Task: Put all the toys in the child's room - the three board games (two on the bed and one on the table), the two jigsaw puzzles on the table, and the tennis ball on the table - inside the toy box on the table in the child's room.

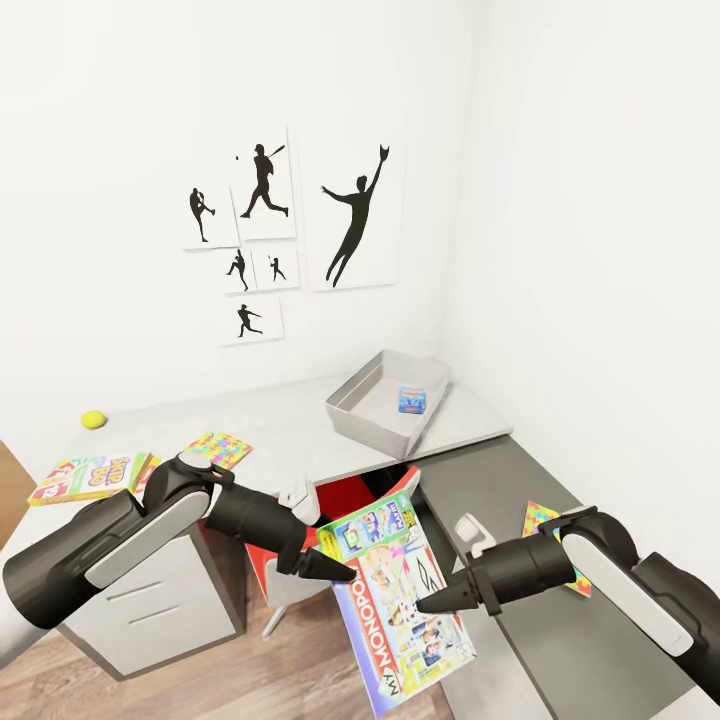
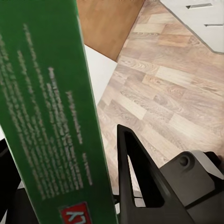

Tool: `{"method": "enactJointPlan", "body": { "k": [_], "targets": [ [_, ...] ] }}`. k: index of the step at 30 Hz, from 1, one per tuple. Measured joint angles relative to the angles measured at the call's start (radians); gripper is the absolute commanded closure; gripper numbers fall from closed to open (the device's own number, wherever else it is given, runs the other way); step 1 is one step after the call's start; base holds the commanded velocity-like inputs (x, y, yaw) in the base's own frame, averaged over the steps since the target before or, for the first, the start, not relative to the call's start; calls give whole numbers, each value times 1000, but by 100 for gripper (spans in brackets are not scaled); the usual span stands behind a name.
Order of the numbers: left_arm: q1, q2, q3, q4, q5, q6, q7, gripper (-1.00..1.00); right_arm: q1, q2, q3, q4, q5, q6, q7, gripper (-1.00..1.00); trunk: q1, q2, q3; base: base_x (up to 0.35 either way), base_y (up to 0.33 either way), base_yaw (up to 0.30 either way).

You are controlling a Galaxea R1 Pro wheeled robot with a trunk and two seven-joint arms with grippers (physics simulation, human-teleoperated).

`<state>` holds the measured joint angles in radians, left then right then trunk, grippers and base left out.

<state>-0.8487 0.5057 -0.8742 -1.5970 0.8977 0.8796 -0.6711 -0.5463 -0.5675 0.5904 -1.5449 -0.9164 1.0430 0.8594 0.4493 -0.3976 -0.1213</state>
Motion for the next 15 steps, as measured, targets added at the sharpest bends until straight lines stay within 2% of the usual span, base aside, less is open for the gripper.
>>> {"method": "enactJointPlan", "body": {
  "k": [4,6,7,8,9,10,11,12,13,15],
  "targets": [
    [6,7,4,28,11,5,6,-100,-1,-2,-6,2,22,-9,0,100,0,0,0,0,0,0],
    [14,15,13,70,36,15,8,-100,-2,-4,-9,6,59,-26,-1,100,0,0,0,0,0,0],
    [19,19,23,93,47,18,9,-100,-2,-5,-12,8,59,-25,-21,100,0,0,0,0,0,0],
    [19,19,23,97,43,17,9,-100,-3,-5,-12,8,58,-23,-27,100,0,0,0,0,0,0],
    [26,22,37,115,48,18,11,-100,-4,-7,-16,10,57,-22,-44,100,0,0,0,0,0,0],
    [33,25,56,152,10,4,13,-100,-6,-9,-25,11,57,-22,-25,100,0,0,0,0,0,0],
    [42,27,80,192,-1,-1,12,-100,-10,-9,-37,10,-23,2,-4,100,0,0,0,0,0,0],
    [43,27,81,193,2,0,12,-100,-9,-10,-37,11,-3,0,-5,100,0,0,0,0,0,0],
    [54,29,110,226,0,-1,12,-100,-12,-11,-53,12,11,-5,-5,100,0,0,0,0,0,0],
    [80,29,182,292,2,-1,11,-100,-15,-11,-95,15,3,-1,-6,100,0,0,0,0,0,0]
  ]
}}
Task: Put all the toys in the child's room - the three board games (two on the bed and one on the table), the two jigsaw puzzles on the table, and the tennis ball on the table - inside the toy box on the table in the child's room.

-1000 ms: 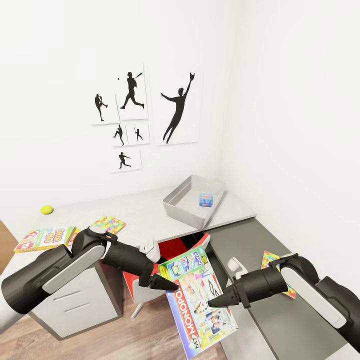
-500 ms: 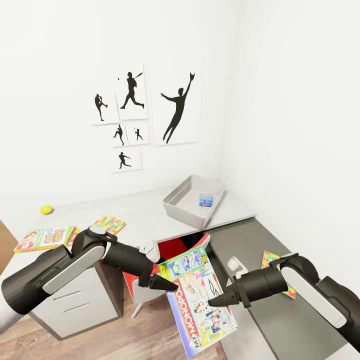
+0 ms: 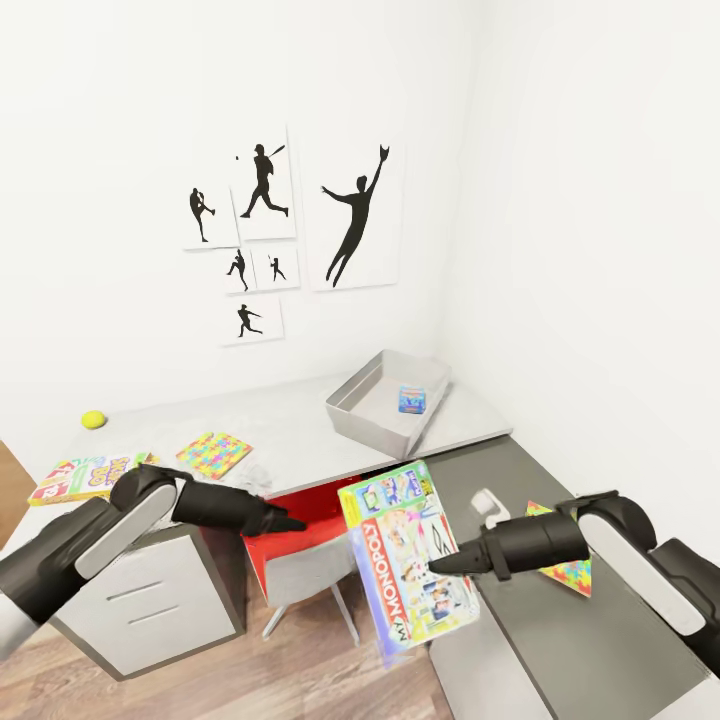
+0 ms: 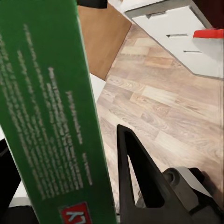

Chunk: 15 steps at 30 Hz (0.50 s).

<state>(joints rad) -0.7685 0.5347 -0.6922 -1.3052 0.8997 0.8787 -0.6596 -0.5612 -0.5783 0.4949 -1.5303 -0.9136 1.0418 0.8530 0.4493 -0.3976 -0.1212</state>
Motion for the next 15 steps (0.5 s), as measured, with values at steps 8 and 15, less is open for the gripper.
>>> {"method": "enactJointPlan", "body": {
  "k": [8,15],
  "targets": [
    [74,-4,251,137,3,0,1,-100,-4,-1,-112,19,7,0,-5,100,0,0,0,0,0,0],
    [140,-8,482,192,9,2,7,-100,-5,-2,-190,47,14,0,-7,100,0,0,0,0,0,0]
  ]
}}
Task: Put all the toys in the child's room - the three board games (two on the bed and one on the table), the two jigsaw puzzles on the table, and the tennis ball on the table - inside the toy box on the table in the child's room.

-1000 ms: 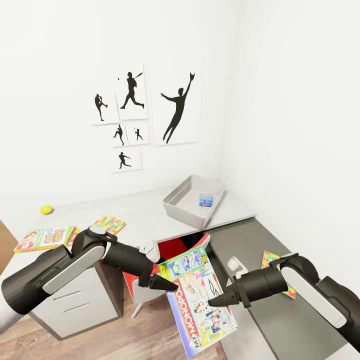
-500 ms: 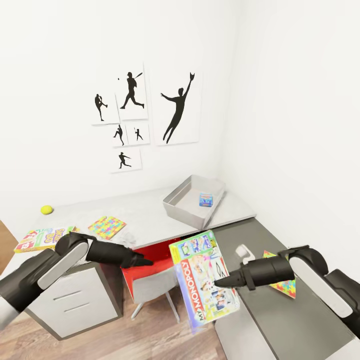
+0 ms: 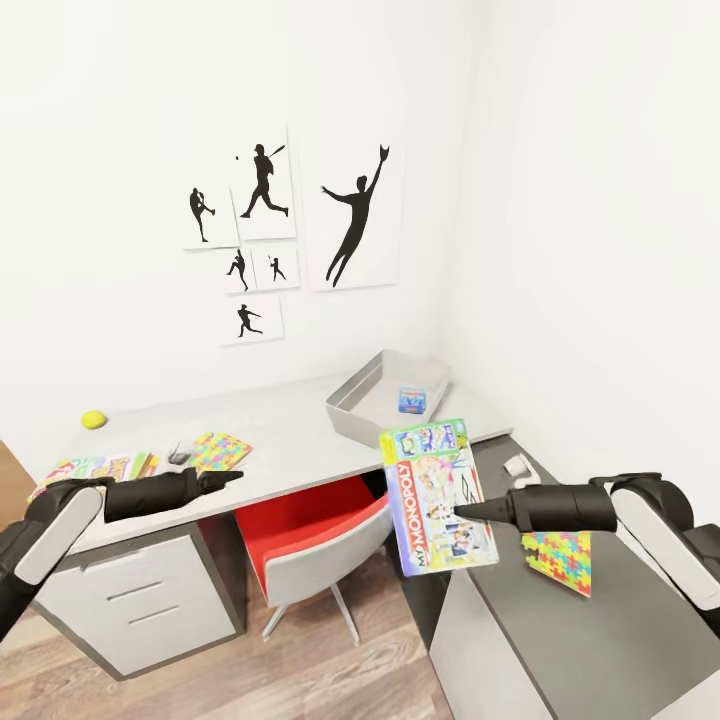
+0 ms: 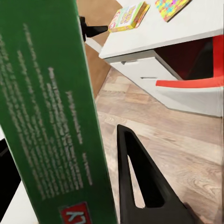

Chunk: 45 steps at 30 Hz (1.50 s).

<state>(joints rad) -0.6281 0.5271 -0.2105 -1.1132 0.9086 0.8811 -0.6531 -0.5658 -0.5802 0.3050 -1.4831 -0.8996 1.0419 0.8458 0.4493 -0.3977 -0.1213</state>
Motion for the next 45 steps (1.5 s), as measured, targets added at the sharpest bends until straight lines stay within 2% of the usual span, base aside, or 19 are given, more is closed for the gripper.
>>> {"method": "enactJointPlan", "body": {
  "k": [1,2,4,5,9,10,14,20,23,24,29,45],
  "targets": [
    [12,-5,34,2,4,0,1,-100,0,0,-11,3,1,0,0,100,0,0,0,0,0,0],
    [12,-5,35,2,5,1,1,-100,0,0,-11,3,0,1,0,100,0,0,0,0,0,0],
    [34,-24,94,2,18,1,1,-100,-1,0,-33,8,7,0,0,100,0,0,0,0,0,0],
    [34,-25,95,2,18,1,1,-100,-1,0,-33,8,7,1,0,100,0,0,0,0,0,0],
    [67,-82,176,-24,37,6,10,-100,-2,-2,-82,12,25,0,0,100,0,0,0,0,0,0],
    [67,-83,177,-24,37,6,10,-100,-1,-2,-83,12,25,1,0,100,0,0,0,0,0,0],
    [96,-124,213,-57,54,10,40,-100,-2,-4,-128,8,43,1,1,100,0,0,0,0,0,0],
    [132,-153,232,-102,86,10,55,-100,-3,-6,-154,4,54,1,3,100,0,0,0,0,0,-9],
    [146,-163,238,-126,138,5,59,-100,-5,-6,-162,3,57,1,2,100,0,0,1,0,0,-28],
    [155,-169,240,-148,176,2,67,-100,-12,-6,-170,3,59,0,2,100,0,0,1,0,0,-16],
    [164,-179,244,-170,209,-3,78,-100,-21,-4,-179,2,58,2,2,100,-1,-1,1,71,1,-8],
    [167,-182,246,-181,215,-6,79,-100,-22,4,-180,2,63,1,0,100,0,0,1,198,49,0]
  ]
}}
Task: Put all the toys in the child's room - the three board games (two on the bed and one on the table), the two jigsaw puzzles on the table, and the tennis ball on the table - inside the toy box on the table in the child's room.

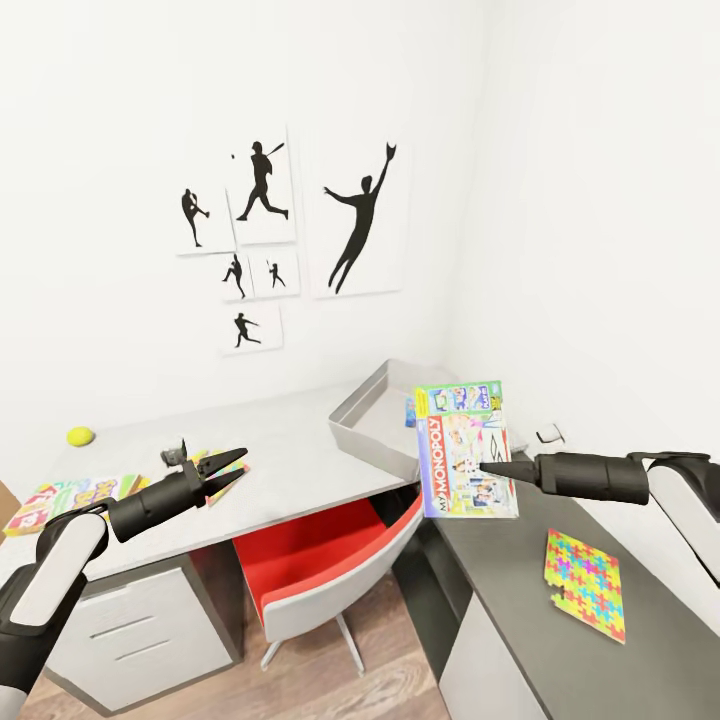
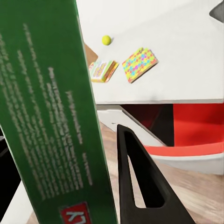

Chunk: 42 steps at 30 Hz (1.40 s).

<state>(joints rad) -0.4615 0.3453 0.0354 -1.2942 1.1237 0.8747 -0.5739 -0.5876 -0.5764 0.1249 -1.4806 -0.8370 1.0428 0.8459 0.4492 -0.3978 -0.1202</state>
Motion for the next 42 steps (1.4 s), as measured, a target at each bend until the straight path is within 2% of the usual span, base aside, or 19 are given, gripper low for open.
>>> {"method": "enactJointPlan", "body": {
  "k": [16,27,42],
  "targets": [
    [1,1,1,-10,0,0,0,-100,0,7,2,4,0,0,-4,100,0,0,0,-56,121,62],
    [1,0,-1,-25,2,2,1,-100,0,-3,-2,1,-2,1,-1,100,0,0,0,-1,24,5],
    [1,-4,0,-28,0,0,1,-100,0,3,-6,0,3,-1,-1,100,0,0,0,266,71,0]
  ]
}}
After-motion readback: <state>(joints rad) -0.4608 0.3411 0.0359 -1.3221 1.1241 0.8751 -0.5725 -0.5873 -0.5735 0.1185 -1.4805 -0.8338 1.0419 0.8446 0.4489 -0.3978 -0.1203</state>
